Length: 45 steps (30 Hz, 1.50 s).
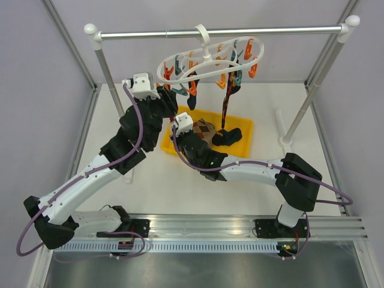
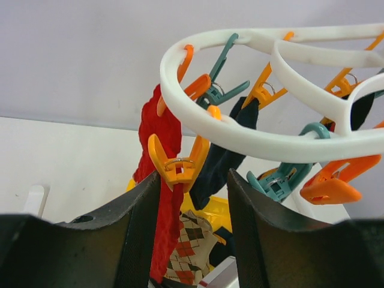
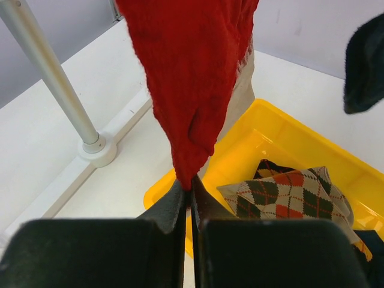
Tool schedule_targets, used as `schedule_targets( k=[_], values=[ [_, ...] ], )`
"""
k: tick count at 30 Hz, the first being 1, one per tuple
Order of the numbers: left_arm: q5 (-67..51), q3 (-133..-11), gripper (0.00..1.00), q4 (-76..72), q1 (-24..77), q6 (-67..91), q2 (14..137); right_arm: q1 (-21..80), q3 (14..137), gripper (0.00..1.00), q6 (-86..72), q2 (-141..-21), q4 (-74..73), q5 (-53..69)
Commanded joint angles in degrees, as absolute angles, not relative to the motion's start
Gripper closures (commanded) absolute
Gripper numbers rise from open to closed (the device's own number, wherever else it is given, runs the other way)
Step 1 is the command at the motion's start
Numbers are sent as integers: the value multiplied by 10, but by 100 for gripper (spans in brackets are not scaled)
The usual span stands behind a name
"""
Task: Remove the socks clipped to the hanger
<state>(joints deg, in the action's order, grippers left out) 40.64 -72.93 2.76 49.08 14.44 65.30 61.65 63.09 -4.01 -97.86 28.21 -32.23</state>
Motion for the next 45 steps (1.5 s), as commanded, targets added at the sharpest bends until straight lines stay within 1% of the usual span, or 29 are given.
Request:
schedule_targets(
  k=[1,14,18,22,25,28,32,35,45],
  values=[
    [417,-764,47,5,479,111,661,617,633,97,-34,-954,287,-325],
    [413,-794,47,6,466,95,682,618,635,97,-33,-954,283,-325],
    [410,-795,49,6,461,94,681,618,635,97,-33,-954,282,-325],
    [405,-795,57,6,458,93,679,618,635,97,-33,-954,281,-325],
    [403,-794,66,5,456,93,679,618,635,97,-33,-953,281,-324],
    [403,-792,79,5,455,93,680,618,634,97,-33,-952,280,-325],
    [402,-792,86,4,454,95,680,617,632,97,-29,-950,278,-330],
    [400,-790,89,5,454,95,680,603,629,97,-40,-942,265,-329],
    [396,-785,89,6,454,98,677,513,570,98,-109,-889,243,-284]
  ],
)
